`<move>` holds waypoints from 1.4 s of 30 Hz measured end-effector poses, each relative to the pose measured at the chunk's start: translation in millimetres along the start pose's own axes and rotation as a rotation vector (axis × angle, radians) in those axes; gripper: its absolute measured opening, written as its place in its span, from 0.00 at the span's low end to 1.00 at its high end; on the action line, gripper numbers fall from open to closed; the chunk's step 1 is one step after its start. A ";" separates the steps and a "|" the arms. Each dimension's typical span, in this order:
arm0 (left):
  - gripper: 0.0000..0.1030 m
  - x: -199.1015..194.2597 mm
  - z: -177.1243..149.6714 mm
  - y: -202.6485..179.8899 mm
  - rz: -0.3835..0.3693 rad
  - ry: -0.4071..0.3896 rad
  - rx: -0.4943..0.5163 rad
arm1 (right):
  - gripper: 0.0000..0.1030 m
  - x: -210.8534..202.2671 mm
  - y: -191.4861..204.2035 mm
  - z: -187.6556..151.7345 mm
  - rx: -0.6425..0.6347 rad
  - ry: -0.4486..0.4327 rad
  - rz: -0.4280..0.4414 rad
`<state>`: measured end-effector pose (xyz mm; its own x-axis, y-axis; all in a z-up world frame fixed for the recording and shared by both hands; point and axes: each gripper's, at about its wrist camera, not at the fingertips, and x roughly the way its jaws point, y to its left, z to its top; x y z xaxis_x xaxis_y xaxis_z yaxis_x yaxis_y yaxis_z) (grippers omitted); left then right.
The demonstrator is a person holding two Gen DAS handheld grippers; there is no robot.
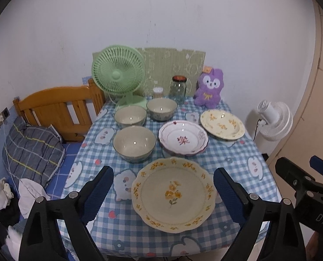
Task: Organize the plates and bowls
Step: 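Move the right tool toward the large yellow-flowered plate and grip its rim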
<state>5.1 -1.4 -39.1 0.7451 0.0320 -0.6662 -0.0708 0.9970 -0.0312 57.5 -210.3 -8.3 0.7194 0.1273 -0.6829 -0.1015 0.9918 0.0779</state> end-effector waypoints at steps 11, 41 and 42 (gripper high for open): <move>0.80 65.0 -18.3 24.1 -0.003 0.116 -0.008 | 0.95 60.5 16.4 -13.6 -0.042 0.076 0.000; 0.44 193.3 -69.6 55.2 0.035 0.364 -0.052 | 0.58 207.7 37.0 -60.4 0.003 0.320 -0.002; 0.43 195.8 -68.9 56.7 0.034 0.366 -0.054 | 0.58 211.1 37.7 -61.5 0.000 0.326 -0.001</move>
<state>101.3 56.5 -222.7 0.4560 0.0282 -0.8895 -0.1339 0.9903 -0.0372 163.3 -146.9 -194.2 0.4611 0.1152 -0.8798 -0.1004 0.9919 0.0772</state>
